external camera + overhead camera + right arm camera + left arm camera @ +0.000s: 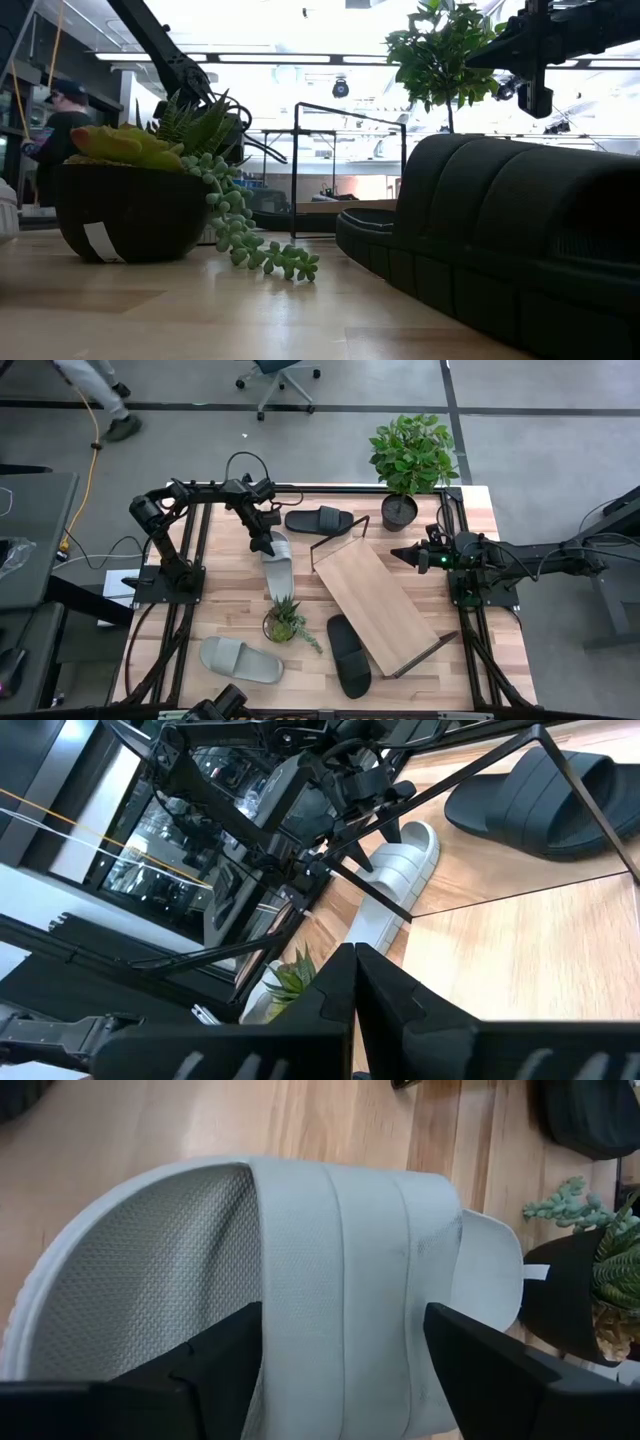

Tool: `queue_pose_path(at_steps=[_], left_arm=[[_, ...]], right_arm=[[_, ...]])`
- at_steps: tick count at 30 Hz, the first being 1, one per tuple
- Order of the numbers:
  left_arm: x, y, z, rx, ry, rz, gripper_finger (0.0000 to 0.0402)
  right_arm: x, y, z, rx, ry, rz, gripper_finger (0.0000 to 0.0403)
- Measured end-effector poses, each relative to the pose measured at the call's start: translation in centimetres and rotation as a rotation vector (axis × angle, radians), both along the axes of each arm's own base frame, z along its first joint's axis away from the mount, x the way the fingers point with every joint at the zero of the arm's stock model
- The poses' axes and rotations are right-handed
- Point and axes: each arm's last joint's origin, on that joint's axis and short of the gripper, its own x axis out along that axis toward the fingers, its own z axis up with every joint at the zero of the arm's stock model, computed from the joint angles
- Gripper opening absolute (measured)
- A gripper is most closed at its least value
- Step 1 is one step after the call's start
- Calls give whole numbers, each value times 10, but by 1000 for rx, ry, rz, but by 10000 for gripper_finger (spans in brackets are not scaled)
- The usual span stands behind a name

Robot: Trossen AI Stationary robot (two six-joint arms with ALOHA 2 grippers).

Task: Pick and place slides into the shelf
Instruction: Put the top gray slide on the shelf

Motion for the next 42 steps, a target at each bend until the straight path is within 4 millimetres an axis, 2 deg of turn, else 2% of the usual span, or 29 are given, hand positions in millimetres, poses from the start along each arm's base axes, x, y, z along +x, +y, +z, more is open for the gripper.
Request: queue_pose_path(at_steps=[6,19,27,35,38,42], left_arm=[[0,0,0,-4,-13,-1,214],[0,0,0,-8,-16,-2,70],[-1,-1,0,-23,-5,-1,9],[-2,-3,9,-72,34,-22,7],[0,-1,21,-67,35,-29,4],[4,5,46,7,11,-31,5]], right_arm=[[0,0,0,-6,0,-16,0],[0,-1,-1,-28,11,-39,0],[0,-1,-1,-32,13,-38,0],[0,-1,-1,-35,14,-37,0],[0,-1,-1,-36,14,-37,0],[0,-1,-1,-36,14,-37,0]])
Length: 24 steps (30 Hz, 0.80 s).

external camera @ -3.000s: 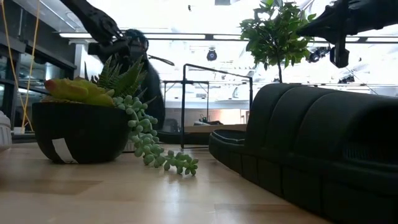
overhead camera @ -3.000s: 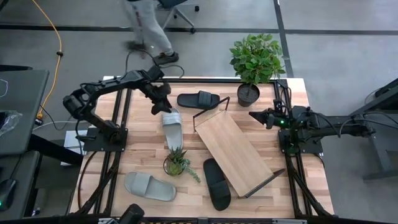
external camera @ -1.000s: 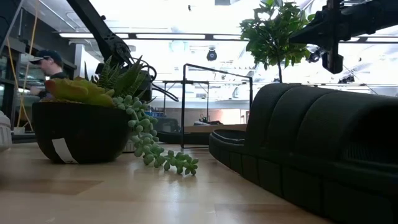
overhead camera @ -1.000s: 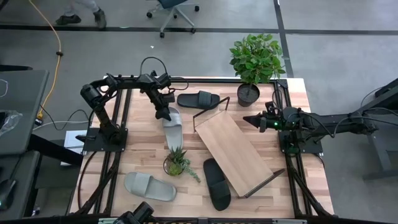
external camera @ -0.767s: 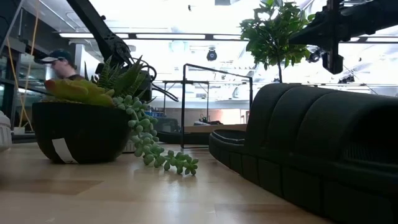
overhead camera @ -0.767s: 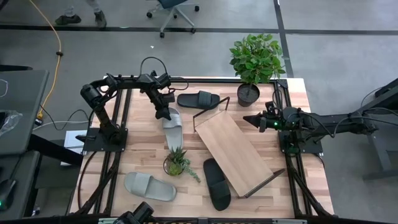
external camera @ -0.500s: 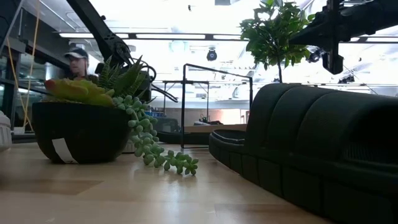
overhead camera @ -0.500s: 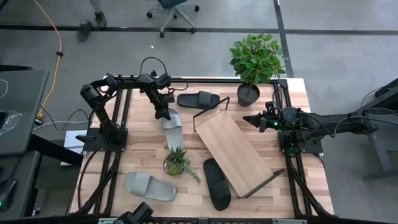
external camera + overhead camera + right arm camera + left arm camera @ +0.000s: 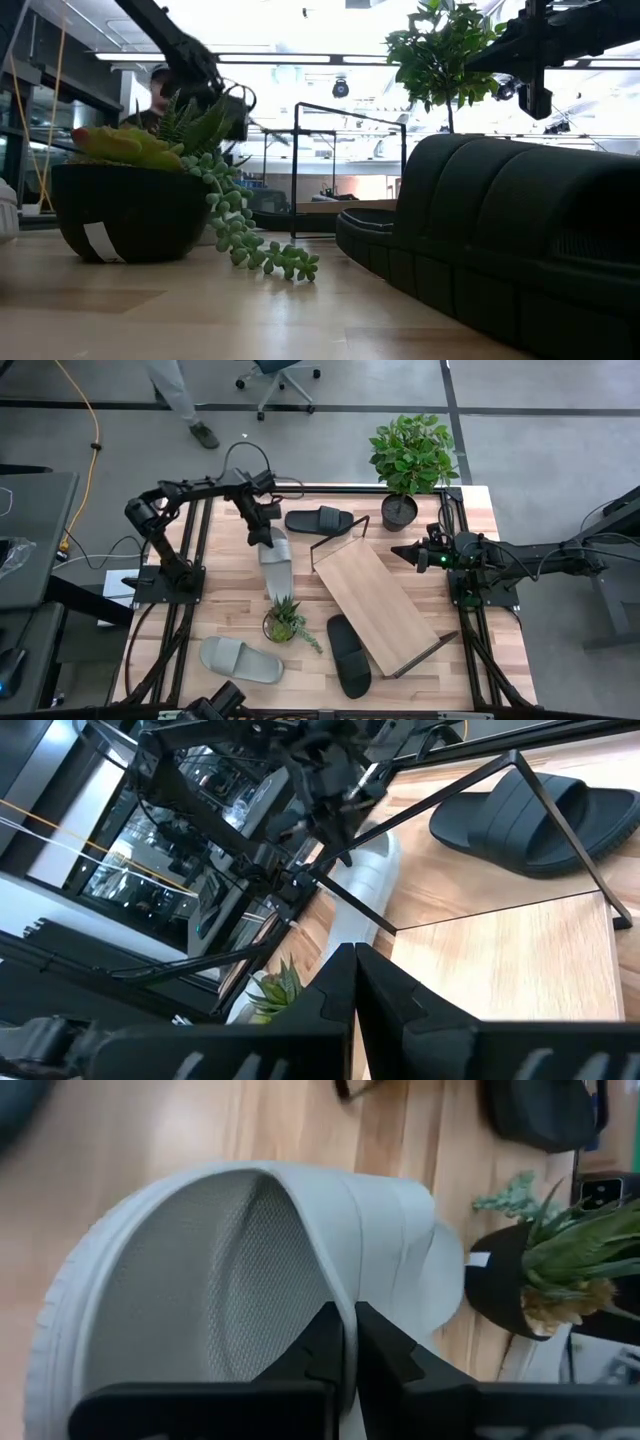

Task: Pick and place slides into the shelf
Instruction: Put the top gray slide on the shelf

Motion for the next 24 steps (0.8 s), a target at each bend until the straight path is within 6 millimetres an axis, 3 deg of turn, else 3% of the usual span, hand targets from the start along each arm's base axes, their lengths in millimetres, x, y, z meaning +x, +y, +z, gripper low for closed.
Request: queue_pose_path(at_steps=[15,24], left_arm=[[-2,10,137,412,19,95,2],[-22,-24,194,611,-56,208,2]], right_arm=[[0,1,0,-8,5,51,0],[0,1,-1,-26,14,55,0]])
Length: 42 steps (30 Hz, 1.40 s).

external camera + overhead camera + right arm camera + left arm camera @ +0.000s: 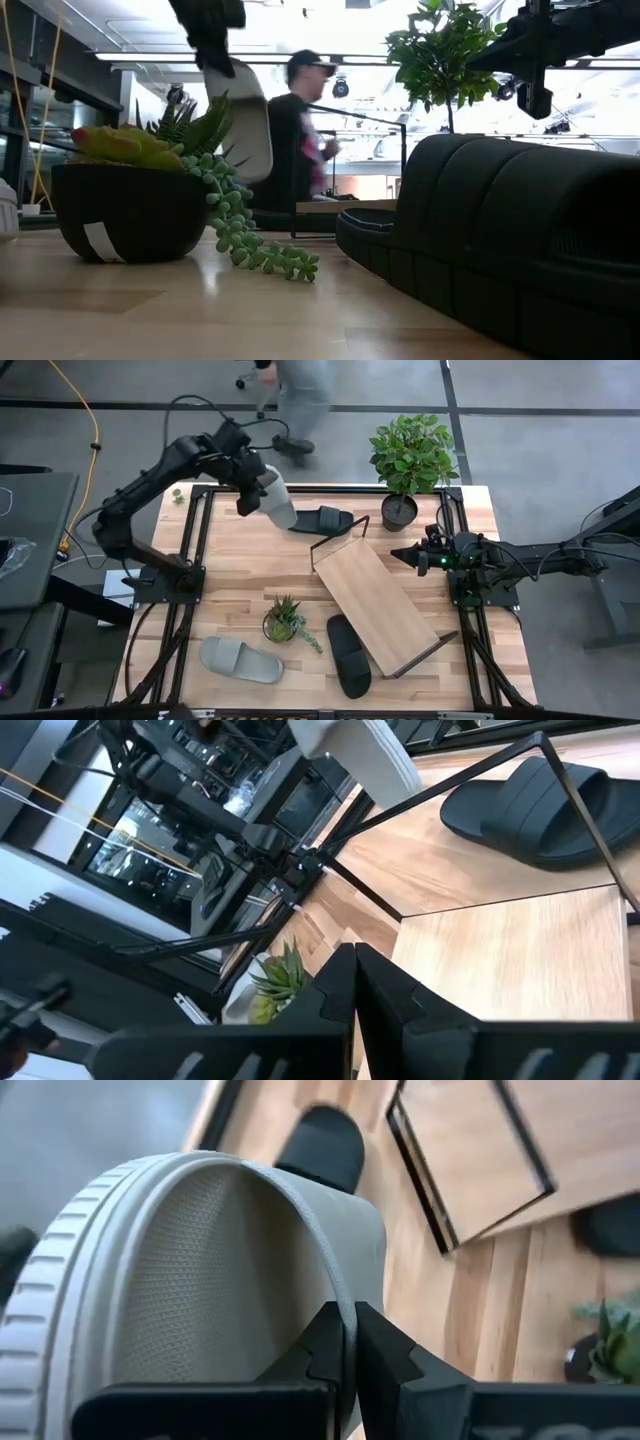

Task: Pick and place slides into the shelf
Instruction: Put the top gray slide on the shelf

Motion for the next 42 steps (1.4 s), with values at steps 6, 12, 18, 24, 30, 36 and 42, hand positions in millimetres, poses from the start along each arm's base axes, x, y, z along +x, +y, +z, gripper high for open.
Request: queue_pose_path(at_steps=[6,12,18,24,30,36,42], left_arm=[[-8,-29,34,151,-153,54,2],[-16,-61,62,260,-311,99,1],[-19,-91,80,305,-445,132,1],[-8,-118,88,292,-539,128,1],[8,-147,99,278,-687,131,1],[34,-176,105,300,-805,123,1],[68,-201,96,256,-841,133,1]], right_arm=[[0,0,0,2,0,4,0],[0,1,1,7,-15,28,0],[2,2,11,-4,-114,67,0],[1,4,26,-44,-266,133,0],[-7,6,39,-66,-395,213,0],[-18,6,49,-78,-492,223,0],[-24,8,60,-150,-610,268,27]])
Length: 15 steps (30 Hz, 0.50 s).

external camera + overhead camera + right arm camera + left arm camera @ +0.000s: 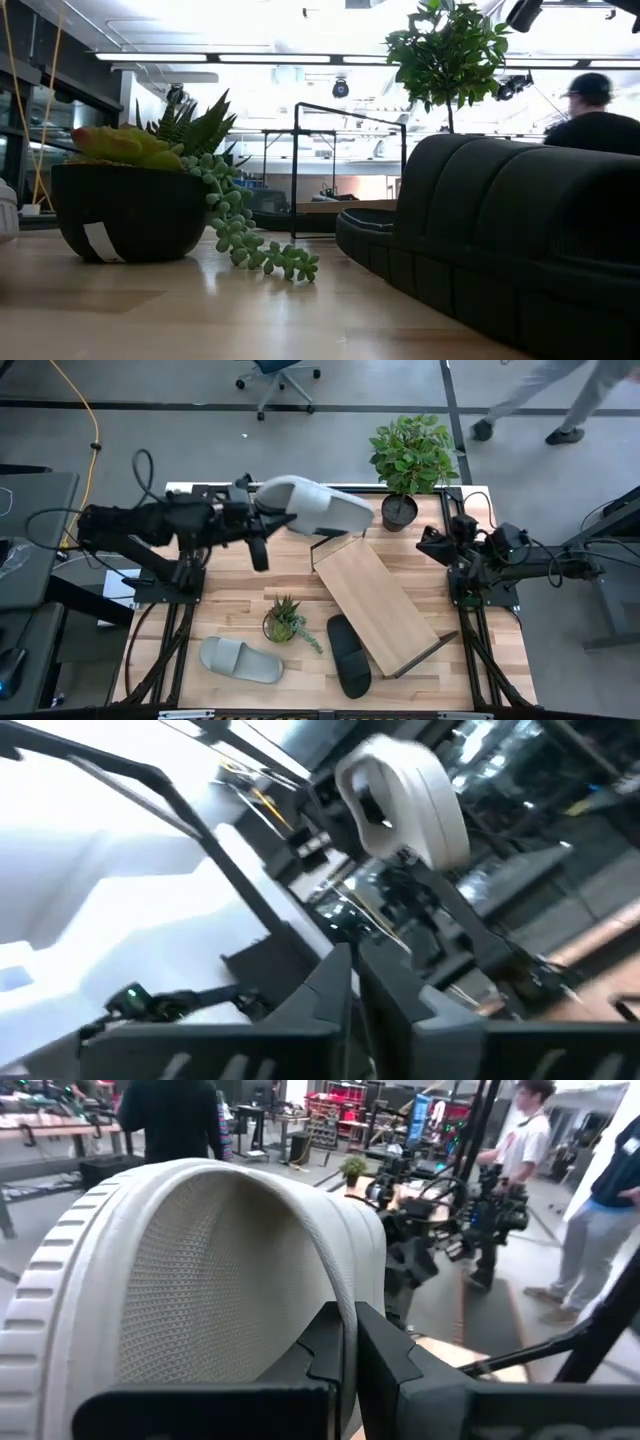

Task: Pick and place slides into the shelf
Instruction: Put the top gray slide on the shelf

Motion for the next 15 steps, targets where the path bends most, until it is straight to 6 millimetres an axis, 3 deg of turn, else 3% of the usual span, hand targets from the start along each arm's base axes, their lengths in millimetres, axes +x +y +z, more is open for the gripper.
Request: queue_pose_path(at_steps=[9,15], left_arm=[[48,-23,-14,-57,-97,-17,1],[65,-27,-25,-114,-108,-19,1]], right_arm=[[1,-1,0,27,-2,-40,158],[1,-1,0,8,-3,-33,219]])
